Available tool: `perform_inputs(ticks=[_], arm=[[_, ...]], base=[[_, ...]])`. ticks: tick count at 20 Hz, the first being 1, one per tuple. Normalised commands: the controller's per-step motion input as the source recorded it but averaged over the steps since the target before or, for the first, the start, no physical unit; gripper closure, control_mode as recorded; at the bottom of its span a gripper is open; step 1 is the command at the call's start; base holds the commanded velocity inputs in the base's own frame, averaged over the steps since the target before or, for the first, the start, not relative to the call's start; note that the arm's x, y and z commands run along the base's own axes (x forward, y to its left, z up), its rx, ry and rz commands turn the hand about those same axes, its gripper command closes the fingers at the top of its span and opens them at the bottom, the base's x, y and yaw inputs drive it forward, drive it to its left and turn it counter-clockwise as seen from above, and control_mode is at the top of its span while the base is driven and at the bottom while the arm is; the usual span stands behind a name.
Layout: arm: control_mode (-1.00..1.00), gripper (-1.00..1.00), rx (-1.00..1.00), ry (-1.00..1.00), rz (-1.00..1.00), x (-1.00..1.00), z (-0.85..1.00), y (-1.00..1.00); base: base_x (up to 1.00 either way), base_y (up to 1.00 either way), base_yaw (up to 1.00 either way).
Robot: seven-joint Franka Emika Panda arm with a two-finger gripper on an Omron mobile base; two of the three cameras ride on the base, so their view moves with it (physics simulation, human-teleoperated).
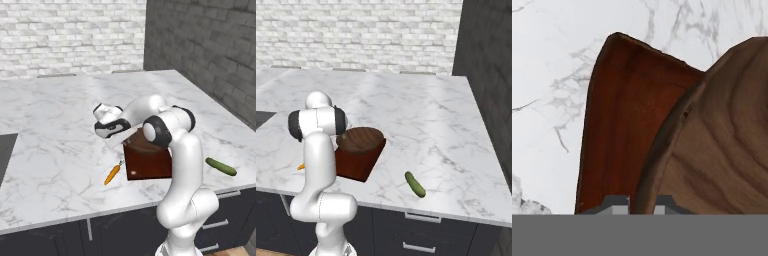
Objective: Place the two vegetables and bowl onto the tray for setting up a vegetable dip station.
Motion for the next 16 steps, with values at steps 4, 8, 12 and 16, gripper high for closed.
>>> perform_inputs(ticks=[4, 8, 12, 16], arm=[[-1.0, 1.0, 0.0, 0.0, -0.02, 0.0, -0.12, 0.0], [-1.0, 1.0, 0.0, 0.0, -0.05, -0.01, -0.04, 0.0], [-1.0, 1.0, 0.0, 0.0, -0.06, -0.05, 0.0, 0.0], [-1.0, -1.0, 0.0, -0.01, -0.07, -0.07, 0.0, 0.01]], base=[[0.0, 0.0, 0.0], [0.0, 0.0, 0.0], [0.0, 0.0, 0.0], [0.0, 0.0, 0.0]])
